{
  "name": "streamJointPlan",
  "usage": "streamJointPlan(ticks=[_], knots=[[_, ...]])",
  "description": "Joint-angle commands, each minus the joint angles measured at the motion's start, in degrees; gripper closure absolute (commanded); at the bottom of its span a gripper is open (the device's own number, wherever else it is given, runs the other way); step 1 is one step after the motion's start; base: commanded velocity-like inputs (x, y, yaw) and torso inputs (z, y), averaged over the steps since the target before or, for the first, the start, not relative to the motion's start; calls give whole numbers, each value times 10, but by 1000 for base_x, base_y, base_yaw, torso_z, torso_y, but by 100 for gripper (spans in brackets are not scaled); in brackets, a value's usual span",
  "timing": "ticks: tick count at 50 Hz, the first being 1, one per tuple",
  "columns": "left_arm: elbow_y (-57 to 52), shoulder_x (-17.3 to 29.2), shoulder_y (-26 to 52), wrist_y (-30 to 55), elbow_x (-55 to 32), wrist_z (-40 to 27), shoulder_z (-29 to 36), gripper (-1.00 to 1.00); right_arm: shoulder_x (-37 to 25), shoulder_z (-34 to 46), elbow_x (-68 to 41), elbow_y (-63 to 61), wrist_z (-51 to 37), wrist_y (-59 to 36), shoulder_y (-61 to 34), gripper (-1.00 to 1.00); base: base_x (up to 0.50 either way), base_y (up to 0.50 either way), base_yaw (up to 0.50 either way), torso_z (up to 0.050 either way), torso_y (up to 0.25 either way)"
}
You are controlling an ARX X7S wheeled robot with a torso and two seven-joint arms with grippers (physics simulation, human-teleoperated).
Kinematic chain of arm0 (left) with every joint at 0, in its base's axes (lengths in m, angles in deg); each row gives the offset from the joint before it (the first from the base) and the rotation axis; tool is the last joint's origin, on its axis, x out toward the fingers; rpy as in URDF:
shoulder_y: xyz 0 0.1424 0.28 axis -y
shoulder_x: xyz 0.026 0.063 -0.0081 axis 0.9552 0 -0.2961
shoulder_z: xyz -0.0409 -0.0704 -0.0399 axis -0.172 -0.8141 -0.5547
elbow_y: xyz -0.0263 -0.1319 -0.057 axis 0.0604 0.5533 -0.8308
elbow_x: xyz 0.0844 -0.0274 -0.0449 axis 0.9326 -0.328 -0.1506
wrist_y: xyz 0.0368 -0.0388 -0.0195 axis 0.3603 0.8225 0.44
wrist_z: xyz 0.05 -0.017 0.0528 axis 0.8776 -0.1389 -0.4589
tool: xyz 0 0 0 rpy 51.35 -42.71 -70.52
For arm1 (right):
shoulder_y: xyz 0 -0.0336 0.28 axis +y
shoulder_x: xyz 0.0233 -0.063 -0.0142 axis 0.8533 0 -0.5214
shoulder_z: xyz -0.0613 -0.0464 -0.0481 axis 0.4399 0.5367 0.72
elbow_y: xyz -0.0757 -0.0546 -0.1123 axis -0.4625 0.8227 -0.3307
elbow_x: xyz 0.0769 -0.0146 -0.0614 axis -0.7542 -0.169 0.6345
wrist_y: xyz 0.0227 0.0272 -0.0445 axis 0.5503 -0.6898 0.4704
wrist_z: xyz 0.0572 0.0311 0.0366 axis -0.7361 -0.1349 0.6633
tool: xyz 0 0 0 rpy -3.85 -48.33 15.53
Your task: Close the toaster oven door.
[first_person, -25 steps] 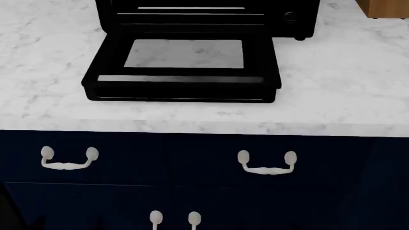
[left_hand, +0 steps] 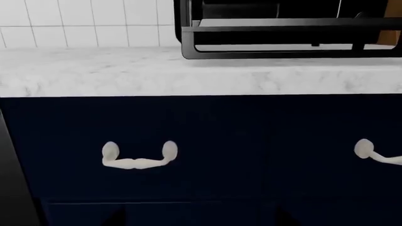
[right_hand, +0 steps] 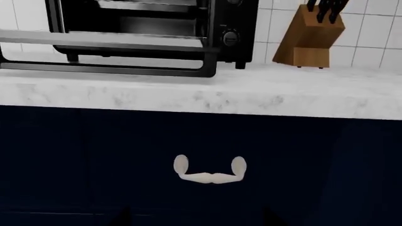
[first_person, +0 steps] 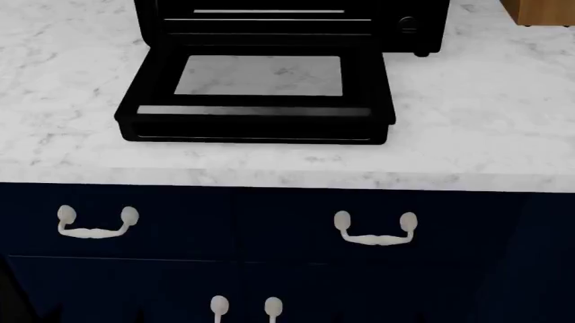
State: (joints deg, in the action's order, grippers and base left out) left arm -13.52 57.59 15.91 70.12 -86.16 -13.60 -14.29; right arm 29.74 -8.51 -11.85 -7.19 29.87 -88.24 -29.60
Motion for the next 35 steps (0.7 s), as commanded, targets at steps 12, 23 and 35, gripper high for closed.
streamJointPlan(ticks=[12,23,35], knots=[[-69,23,-19,30,-23,-21,16,-100,-25,32,1,-104,-29,-66,18,-100,0,348,0,0,0],[-91,33,-21,40,-30,-31,20,-100,-29,36,-13,-124,-37,-70,22,-100,0,442,0,7,0],[-189,51,-24,105,-36,-48,21,-100,-36,30,-40,-247,-51,-209,12,-100,0,0,0,50,0]])
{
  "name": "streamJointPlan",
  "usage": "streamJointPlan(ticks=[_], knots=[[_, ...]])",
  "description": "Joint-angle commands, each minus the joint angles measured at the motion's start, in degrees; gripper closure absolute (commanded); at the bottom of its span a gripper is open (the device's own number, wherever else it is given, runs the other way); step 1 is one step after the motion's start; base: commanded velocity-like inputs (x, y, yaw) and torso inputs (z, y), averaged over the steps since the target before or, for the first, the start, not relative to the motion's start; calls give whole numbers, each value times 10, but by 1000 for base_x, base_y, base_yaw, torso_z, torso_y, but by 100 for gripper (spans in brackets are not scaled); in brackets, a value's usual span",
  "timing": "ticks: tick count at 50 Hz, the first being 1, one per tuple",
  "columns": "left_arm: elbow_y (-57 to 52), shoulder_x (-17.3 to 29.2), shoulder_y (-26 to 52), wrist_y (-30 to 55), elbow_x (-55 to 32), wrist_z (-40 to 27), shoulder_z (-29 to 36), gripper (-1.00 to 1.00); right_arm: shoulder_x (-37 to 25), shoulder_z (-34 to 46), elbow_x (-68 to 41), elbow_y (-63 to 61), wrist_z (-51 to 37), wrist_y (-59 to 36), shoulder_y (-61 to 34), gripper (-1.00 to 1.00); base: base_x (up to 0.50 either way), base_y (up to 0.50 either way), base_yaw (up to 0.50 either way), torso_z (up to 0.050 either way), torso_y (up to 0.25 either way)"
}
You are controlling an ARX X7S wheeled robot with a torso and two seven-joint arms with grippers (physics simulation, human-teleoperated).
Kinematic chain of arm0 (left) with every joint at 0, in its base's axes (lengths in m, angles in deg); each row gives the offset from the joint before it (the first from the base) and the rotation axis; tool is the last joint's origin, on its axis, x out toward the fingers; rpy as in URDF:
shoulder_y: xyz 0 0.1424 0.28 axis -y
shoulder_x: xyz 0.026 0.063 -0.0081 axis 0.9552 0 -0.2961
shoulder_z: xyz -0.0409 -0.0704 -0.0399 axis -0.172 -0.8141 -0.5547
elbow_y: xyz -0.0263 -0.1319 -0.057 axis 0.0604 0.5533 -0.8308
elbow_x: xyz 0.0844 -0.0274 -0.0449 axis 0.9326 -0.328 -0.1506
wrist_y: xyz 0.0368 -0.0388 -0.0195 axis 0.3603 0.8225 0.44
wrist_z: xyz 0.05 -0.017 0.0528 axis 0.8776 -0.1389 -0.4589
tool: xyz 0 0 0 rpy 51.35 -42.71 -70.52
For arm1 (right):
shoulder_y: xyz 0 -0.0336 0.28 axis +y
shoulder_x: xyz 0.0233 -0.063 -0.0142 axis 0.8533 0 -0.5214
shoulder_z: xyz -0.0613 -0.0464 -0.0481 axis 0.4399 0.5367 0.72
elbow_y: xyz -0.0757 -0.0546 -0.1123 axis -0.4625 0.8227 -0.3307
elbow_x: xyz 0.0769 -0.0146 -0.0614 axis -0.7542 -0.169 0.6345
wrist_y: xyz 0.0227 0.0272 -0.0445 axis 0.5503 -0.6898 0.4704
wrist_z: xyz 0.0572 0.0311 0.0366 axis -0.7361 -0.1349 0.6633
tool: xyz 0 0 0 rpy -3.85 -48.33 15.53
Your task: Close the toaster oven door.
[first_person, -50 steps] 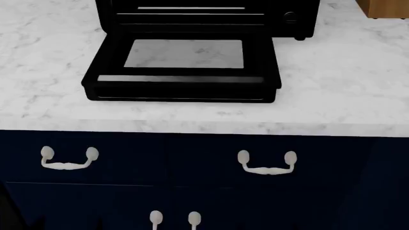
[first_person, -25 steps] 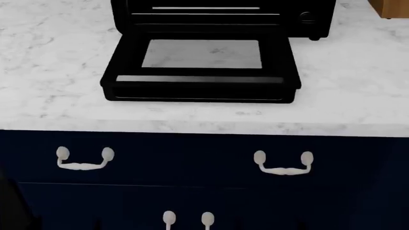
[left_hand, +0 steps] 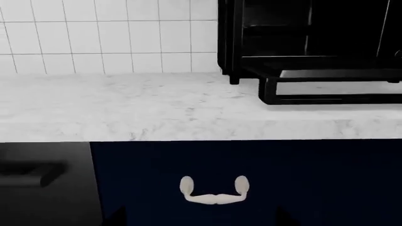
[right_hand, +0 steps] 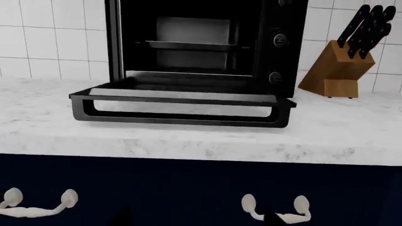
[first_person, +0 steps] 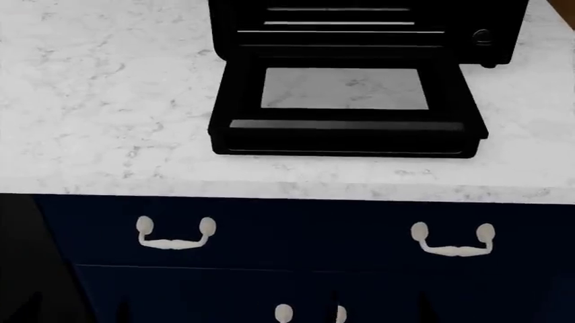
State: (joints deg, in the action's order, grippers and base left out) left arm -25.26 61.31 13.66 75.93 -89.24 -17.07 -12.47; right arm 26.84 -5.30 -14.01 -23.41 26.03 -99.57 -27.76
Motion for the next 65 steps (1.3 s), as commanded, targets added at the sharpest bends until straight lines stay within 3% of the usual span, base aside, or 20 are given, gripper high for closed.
streamJointPlan(ticks=[1,18,30,65], knots=[[-81,16,0,55,-6,-15,2,-100,-9,-2,-26,-93,-7,-101,-7,-100,0,0,0,50,0],[-157,29,31,141,-34,-23,2,-100,-33,1,-36,-182,-11,-178,-43,-100,0,0,0,50,1],[-201,33,55,183,-42,-34,9,-100,-40,4,-47,-199,-8,-179,-61,-100,0,0,0,50,0],[-232,50,63,202,-59,-54,1,-100,-59,12,-39,-217,-33,-181,-62,-100,495,-4,0,50,0]])
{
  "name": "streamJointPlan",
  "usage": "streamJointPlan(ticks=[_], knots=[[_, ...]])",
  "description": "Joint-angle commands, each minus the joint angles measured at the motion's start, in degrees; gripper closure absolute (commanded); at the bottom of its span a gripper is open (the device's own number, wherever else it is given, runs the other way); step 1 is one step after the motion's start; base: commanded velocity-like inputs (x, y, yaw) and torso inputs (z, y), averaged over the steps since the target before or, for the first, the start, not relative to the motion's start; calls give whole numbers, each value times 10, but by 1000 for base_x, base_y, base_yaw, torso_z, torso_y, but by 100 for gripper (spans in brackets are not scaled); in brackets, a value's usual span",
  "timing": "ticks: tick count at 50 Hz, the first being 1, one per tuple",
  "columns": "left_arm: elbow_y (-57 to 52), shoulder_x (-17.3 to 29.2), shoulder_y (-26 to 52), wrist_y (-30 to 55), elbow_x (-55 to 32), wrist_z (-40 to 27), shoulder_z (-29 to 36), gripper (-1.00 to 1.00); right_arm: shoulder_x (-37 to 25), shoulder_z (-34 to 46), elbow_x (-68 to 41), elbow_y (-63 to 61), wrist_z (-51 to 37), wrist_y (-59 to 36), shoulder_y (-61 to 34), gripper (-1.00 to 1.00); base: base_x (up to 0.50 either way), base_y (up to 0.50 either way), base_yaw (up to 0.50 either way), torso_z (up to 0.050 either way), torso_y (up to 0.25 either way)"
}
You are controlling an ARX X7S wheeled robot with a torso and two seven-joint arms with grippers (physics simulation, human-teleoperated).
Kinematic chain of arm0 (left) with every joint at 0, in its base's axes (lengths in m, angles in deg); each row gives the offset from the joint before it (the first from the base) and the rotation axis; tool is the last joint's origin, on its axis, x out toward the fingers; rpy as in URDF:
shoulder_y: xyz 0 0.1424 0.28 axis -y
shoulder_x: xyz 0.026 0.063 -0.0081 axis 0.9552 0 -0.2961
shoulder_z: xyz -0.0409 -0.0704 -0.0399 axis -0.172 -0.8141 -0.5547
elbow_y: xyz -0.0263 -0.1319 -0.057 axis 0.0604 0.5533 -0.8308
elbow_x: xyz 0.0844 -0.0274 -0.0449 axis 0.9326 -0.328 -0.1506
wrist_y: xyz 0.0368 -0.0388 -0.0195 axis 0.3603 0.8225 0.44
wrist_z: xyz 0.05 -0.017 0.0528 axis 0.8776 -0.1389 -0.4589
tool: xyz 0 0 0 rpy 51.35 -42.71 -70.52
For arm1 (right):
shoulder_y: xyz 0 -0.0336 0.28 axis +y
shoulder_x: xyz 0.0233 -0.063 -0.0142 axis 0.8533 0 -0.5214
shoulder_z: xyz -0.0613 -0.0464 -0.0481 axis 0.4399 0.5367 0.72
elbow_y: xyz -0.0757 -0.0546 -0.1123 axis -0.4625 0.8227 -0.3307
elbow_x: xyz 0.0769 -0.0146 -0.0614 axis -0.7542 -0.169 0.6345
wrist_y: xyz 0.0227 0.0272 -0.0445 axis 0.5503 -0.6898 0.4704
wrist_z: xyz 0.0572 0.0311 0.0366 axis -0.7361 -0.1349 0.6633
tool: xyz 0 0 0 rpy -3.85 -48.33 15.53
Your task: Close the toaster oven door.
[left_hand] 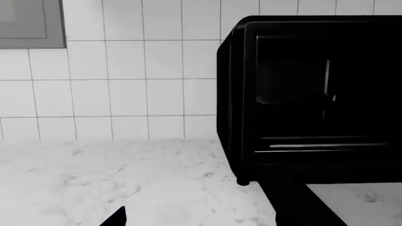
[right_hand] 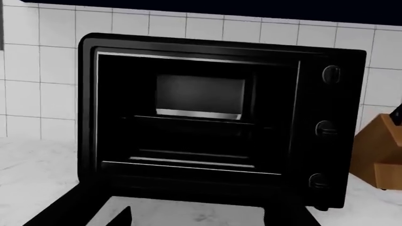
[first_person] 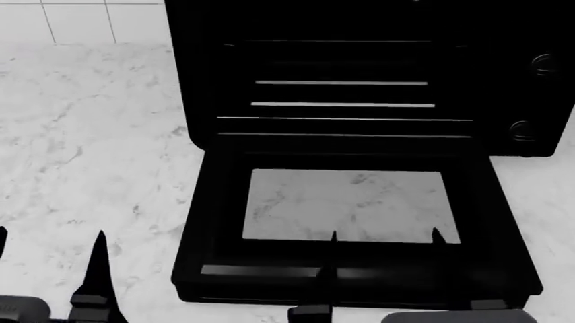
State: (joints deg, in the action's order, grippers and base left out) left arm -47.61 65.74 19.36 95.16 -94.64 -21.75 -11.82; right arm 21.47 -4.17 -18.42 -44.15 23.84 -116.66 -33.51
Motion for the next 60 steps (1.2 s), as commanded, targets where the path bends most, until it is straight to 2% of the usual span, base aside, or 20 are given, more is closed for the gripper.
streamJointPlan(ticks=[1,10,25,31,34,41,50,52,56,60], knots=[[-9,6,6,10,-8,-7,-8,-100,-5,1,5,-10,-12,-10,-5,-100,500,0,0,50,0],[4,5,9,7,-16,-9,-12,-100,-6,7,14,-4,-23,-5,-8,-100,45,0,0,9,0],[11,10,7,8,-15,-16,-4,-100,-9,6,4,8,-27,7,-1,-100,329,446,0,0,0],[13,15,11,24,0,-30,6,-100,-13,-4,-6,1,-28,4,2,-100,40,32,0,0,0],[11,13,2,-5,-7,-28,-3,-100,-14,-10,-15,-2,-28,-2,3,-100,0,0,0,0,0],[14,17,2,-1,-8,-30,3,-100,-24,-33,-44,-43,-25,-43,16,-100,0,0,0,0,0],[22,21,5,-7,-13,-32,1,-100,-52,-115,-133,-162,-10,-108,107,-100,0,0,0,0,0],[26,21,6,-9,-14,-32,2,-100,-74,-123,-153,-178,-26,-105,136,-100,0,0,0,0,0],[26,22,10,-9,-15,-35,1,-100,-197,-94,-220,-178,-162,-19,197,-100,0,0,0,0,0],[34,24,14,-11,-14,-36,1,-100,-269,-80,-243,-178,-226,49,255,-100,0,0,0,0,0]])
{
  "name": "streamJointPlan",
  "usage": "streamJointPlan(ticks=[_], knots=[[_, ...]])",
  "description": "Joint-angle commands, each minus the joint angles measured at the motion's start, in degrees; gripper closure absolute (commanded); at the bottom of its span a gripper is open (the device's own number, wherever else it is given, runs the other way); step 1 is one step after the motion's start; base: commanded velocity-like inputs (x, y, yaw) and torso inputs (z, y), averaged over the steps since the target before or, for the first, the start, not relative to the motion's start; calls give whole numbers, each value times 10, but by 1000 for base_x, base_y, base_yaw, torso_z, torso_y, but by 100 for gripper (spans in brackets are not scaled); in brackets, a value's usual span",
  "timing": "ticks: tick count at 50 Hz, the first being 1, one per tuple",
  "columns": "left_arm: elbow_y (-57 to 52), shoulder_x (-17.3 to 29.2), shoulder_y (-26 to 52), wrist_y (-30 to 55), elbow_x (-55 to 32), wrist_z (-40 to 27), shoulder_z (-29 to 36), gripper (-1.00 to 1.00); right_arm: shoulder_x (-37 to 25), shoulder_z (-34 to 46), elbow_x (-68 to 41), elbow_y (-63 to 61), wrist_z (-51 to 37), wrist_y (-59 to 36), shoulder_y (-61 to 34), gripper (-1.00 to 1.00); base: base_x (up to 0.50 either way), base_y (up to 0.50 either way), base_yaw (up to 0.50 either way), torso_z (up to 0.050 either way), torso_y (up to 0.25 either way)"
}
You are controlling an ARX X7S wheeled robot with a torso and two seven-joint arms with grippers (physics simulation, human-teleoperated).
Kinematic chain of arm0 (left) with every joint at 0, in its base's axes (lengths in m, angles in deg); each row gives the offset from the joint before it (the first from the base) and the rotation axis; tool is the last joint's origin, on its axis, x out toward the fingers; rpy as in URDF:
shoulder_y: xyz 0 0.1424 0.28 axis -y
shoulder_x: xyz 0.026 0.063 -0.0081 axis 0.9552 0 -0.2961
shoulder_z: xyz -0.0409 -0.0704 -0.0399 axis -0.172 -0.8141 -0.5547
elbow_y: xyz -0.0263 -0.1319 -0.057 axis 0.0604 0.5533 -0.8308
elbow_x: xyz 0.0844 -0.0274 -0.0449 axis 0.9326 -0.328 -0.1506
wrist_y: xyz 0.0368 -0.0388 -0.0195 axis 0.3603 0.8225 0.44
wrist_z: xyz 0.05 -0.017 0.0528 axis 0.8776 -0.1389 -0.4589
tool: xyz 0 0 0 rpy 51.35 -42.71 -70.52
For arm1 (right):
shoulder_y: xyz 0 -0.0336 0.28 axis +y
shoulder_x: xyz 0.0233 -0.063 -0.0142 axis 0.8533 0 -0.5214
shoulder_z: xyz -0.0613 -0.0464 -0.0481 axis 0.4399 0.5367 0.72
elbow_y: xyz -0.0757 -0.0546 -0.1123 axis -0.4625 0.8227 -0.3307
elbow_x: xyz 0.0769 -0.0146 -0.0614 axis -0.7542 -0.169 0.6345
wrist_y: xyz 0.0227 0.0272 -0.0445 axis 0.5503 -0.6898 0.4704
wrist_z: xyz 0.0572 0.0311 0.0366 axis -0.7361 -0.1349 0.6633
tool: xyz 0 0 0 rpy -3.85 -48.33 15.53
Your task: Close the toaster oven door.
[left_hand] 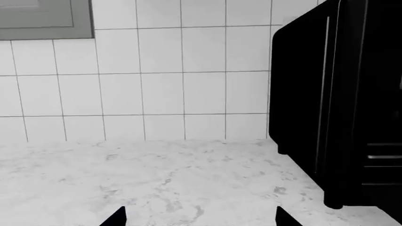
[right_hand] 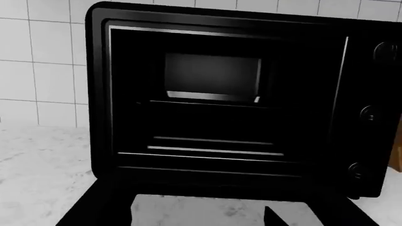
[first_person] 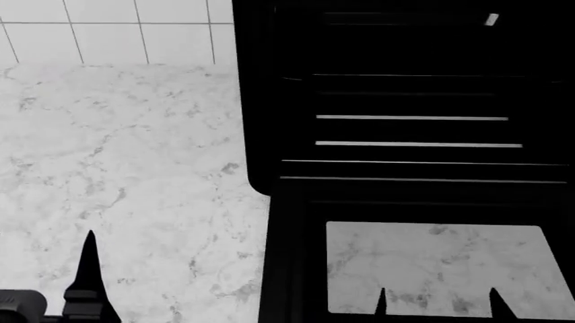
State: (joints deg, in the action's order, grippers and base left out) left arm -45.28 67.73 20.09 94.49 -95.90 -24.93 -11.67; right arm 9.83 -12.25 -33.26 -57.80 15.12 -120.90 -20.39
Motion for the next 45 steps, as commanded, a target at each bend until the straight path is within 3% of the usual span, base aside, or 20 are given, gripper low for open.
streamJointPlan(ticks=[1,8,45], knots=[[8,4,7,-3,-2,-6,-1,-100,-181,3,-104,-41,-164,118,146,-100,0,0,0,0,0],[2,6,11,3,-3,-10,4,-100,-222,9,-93,-30,-193,180,223,-100,0,0,0,0,0],[1,14,5,-8,-14,-18,10,-100,-189,21,-93,51,-171,256,314,-100,0,0,0,0,0]])
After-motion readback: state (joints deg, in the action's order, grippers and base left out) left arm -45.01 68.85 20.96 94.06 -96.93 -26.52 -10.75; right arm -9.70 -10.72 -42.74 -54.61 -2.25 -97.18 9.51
